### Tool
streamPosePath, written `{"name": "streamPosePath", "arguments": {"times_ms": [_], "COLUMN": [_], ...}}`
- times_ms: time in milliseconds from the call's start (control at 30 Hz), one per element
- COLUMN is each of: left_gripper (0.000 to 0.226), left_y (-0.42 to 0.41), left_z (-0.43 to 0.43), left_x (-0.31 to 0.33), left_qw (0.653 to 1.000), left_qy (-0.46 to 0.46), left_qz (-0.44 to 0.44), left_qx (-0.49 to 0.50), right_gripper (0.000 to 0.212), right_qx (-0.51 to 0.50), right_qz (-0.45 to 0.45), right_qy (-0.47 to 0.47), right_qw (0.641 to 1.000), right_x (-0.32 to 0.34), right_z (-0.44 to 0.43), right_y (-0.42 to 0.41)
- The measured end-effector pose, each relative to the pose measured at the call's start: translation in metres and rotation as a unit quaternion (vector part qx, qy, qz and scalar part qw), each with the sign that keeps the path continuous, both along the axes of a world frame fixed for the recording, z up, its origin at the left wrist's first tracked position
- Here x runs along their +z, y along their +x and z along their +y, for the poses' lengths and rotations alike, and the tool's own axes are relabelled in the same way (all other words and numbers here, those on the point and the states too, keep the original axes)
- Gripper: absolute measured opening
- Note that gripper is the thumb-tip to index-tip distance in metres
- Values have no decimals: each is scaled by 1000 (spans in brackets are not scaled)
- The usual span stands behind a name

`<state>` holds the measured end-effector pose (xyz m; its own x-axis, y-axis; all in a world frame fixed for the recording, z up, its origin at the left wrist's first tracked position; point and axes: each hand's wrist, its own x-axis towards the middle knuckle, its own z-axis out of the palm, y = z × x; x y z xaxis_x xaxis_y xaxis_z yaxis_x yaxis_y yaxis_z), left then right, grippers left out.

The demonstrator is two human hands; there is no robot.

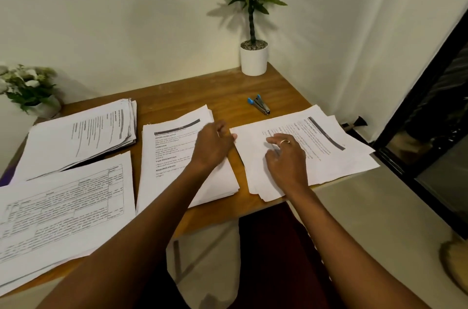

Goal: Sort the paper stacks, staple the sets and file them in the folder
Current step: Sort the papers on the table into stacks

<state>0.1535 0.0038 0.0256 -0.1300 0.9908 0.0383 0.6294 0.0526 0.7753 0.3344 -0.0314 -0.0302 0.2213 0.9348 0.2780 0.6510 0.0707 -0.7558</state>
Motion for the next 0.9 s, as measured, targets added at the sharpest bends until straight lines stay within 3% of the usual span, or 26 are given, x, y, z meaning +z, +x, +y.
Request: {"name": "streamPosePath", "arguments": {"times_ms": [100,233,367,433,500,600,767,900], "left_gripper": [37,37,58,64,67,70,68,67], "left_y": [-44,-112,-148,-150,-146,-142,-140,-138], "left_z": [-4,-13,-27,-34,-37,-34,-31,-31], "left_x": [-3,-12,-31,-38,-38,-36,-38,-38], "left_qw": [997,988,973,968,967,967,968,966], "left_qy": [54,34,-64,-71,-68,-69,-66,-68], "left_qz": [36,115,182,202,202,196,183,190], "left_qx": [36,97,128,129,136,147,157,159], "right_gripper": [21,20,37,49,56,49,47,53], "right_qx": [19,77,156,172,165,120,115,103], "right_qz": [5,20,-15,-54,-74,-69,50,5], "right_qy": [0,-10,-63,-93,-108,-82,-80,-107], "right_qw": [1000,997,986,979,978,987,989,989], "right_x": [7,19,16,12,8,9,16,16], "right_z": [2,8,16,20,23,27,29,32], "right_y": [-15,-53,-94,-110,-120,-128,-131,-131]}}
